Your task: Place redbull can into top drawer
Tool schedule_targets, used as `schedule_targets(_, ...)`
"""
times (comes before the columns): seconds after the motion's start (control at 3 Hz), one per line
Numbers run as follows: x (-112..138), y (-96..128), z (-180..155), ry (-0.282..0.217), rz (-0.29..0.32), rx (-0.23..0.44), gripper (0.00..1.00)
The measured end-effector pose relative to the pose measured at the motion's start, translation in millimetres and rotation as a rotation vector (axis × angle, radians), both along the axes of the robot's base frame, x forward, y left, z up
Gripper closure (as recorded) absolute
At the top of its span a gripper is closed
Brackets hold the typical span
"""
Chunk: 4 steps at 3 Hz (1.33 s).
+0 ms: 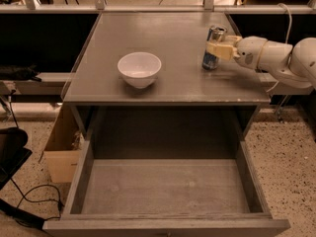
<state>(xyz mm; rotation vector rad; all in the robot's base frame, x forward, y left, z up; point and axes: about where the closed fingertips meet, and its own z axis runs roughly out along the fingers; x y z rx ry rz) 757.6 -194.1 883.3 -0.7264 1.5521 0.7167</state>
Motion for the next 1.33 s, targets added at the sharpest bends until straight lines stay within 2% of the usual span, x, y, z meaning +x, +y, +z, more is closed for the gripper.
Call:
schedule_targets(0.33,0,0,0,0.000,0.000,0.000,1.00)
schedule_targets(0.67,-1,-1,14,-0.015,0.010,-0.004,1.00)
schedule_targets(1.0,-24,-13,39,-0.019,-0.009,-0.016,1.00)
schedule_targets(1.33,-70,-21,63,-0.034,-0.016,-0.022,1.00)
